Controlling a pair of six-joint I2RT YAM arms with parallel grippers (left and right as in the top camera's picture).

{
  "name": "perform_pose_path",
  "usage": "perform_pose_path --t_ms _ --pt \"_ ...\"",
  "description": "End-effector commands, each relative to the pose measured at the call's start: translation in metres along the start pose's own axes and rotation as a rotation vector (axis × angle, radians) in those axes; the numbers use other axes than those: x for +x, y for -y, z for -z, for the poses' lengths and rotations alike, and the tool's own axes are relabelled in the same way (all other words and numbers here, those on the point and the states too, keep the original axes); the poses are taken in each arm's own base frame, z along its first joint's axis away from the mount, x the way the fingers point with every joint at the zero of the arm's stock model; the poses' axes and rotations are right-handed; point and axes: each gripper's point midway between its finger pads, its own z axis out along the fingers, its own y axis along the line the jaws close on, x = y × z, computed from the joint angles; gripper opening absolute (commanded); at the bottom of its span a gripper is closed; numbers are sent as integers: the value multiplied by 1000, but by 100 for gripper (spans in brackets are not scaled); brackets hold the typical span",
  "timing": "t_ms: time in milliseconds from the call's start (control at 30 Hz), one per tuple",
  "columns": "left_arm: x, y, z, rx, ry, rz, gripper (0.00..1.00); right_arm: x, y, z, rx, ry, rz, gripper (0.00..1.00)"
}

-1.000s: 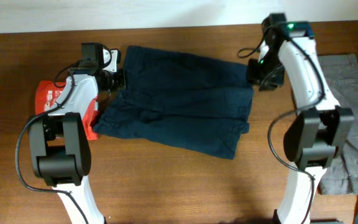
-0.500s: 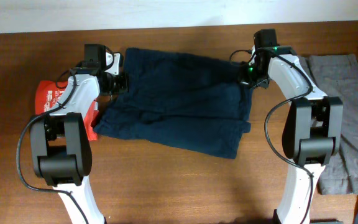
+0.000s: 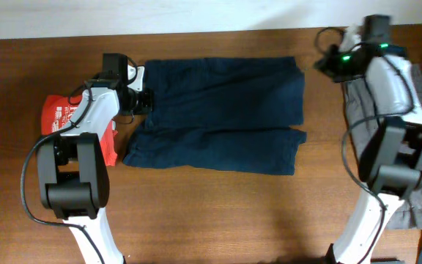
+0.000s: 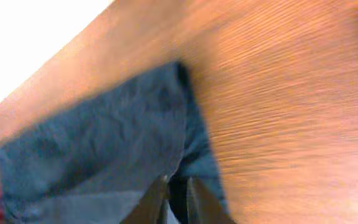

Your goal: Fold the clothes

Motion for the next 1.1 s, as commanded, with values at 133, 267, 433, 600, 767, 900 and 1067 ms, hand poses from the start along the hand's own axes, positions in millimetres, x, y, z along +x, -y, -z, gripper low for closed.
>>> perform_pose_path --t_ms 133,267,433,600,767,900,1067 --pt "-37 2 27 -18 66 -8 31 25 8 40 -15 -146 -84 55" --pt "-54 7 44 -17 94 -15 37 90 9 45 66 -391 -96 55" --pt "-56 11 60 -19 69 -7 45 151 8 46 216 -615 -67 54" --pt "-45 -4 86 -69 -11 1 45 176 -5 40 236 -693 -21 47" --pt "-30 -25 136 -135 -105 78 37 187 -18 50 213 -738 77 45" --pt "-15 -30 173 -143 -162 131 34 193 -38 70 202 -727 129 45" --pt "10 -26 220 -153 -203 171 33 194 -77 117 189 -613 226 46"
